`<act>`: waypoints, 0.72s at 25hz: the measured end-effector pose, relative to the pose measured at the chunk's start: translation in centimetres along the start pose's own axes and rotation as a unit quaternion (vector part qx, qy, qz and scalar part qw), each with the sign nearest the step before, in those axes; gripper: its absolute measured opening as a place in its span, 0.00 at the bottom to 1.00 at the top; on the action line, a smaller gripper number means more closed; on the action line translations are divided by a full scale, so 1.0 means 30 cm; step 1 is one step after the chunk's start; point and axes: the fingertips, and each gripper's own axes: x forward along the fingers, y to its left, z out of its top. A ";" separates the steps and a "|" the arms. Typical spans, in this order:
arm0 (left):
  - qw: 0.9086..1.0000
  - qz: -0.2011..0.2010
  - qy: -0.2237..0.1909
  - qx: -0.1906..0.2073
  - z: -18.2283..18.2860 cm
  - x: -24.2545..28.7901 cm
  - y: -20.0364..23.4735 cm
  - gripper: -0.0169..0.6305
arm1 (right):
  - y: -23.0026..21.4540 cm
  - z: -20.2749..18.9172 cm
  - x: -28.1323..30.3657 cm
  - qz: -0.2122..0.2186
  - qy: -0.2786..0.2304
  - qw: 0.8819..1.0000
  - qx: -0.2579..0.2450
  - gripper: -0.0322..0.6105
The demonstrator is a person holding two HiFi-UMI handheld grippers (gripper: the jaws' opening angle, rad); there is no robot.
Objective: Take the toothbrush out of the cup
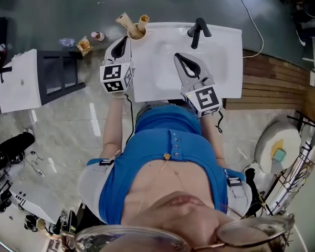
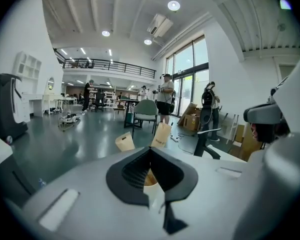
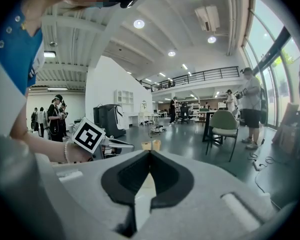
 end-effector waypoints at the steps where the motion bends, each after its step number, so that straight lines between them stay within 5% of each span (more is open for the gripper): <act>1: 1.000 0.000 0.004 0.000 -0.010 0.011 0.007 0.03 | -0.003 -0.005 -0.002 -0.003 0.002 1.000 0.001 0.05; 11: 0.999 0.009 0.034 -0.011 -0.103 0.107 0.053 0.06 | -0.030 -0.041 -0.037 -0.021 0.014 1.000 0.010 0.05; 18: 0.997 0.026 0.048 -0.063 -0.152 0.172 0.111 0.20 | -0.033 -0.056 -0.045 -0.024 0.022 0.999 0.015 0.05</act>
